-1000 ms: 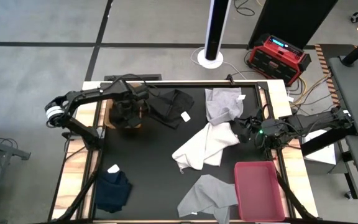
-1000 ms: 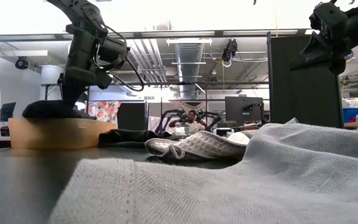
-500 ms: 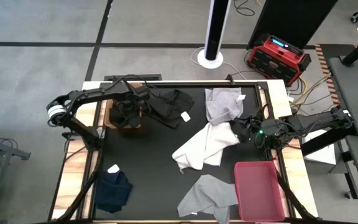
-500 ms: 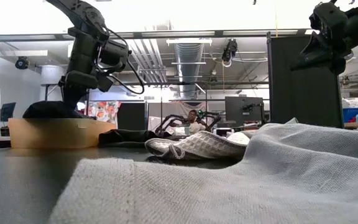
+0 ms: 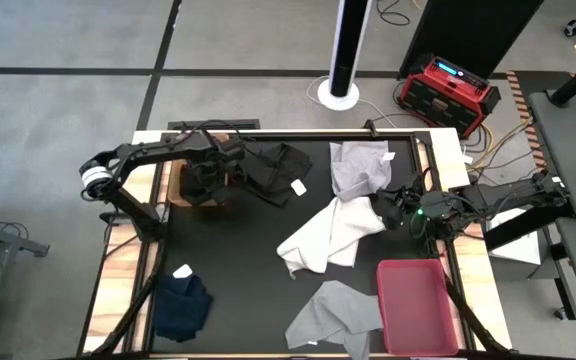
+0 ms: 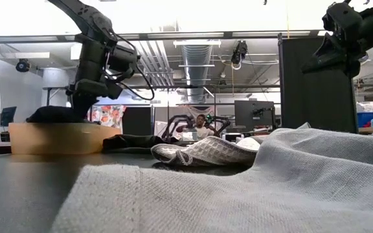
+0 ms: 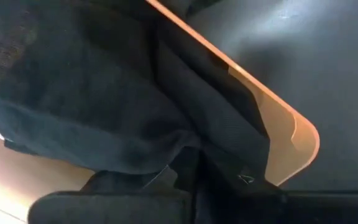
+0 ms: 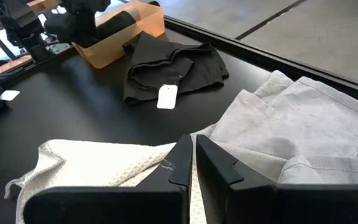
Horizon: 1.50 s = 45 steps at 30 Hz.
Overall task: Sort towels by color in basket
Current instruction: Put the bottom black towel into the orange bin
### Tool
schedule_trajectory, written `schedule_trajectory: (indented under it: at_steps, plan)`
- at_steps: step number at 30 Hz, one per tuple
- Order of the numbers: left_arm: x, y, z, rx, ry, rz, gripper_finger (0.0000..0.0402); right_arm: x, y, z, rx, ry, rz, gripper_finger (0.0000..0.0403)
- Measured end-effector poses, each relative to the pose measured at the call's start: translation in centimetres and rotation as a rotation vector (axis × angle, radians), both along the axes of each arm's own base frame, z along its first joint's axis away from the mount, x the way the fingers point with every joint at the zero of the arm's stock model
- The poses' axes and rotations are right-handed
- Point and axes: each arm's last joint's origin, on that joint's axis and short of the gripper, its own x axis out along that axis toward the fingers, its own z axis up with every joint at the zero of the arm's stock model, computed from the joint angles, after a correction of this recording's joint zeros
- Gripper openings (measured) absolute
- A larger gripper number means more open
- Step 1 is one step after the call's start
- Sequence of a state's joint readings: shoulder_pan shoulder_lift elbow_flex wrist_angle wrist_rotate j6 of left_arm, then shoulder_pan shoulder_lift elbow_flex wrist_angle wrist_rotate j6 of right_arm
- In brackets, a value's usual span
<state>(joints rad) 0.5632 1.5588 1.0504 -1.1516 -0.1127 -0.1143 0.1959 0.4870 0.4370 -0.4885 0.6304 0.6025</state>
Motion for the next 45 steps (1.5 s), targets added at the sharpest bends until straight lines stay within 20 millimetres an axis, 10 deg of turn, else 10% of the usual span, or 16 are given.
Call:
schedule_trajectory:
  at_steps: [21,32,39,45]
  plan:
    - [-0.5,-0.2,4.8,0.066,-0.035,-0.029,0.018,0.0,0.0,0.0,0.0,0.001,0.0,0.0013]
    - [-1.0,-1.4,7.3,0.069,-0.038,-0.087,0.0158,0.0,0.0,0.0,0.0,0.0,0.0,0.0013]
    - [-1.1,-4.8,7.4,-0.048,-0.151,-0.168,0.0015,0.0,0.0,0.0,0.0,0.0,0.0,0.0013]
    - [-0.9,-7.0,4.5,-0.109,-0.173,-0.222,0.0002,0.0,0.0,0.0,0.0,0.001,0.0,0.0013]
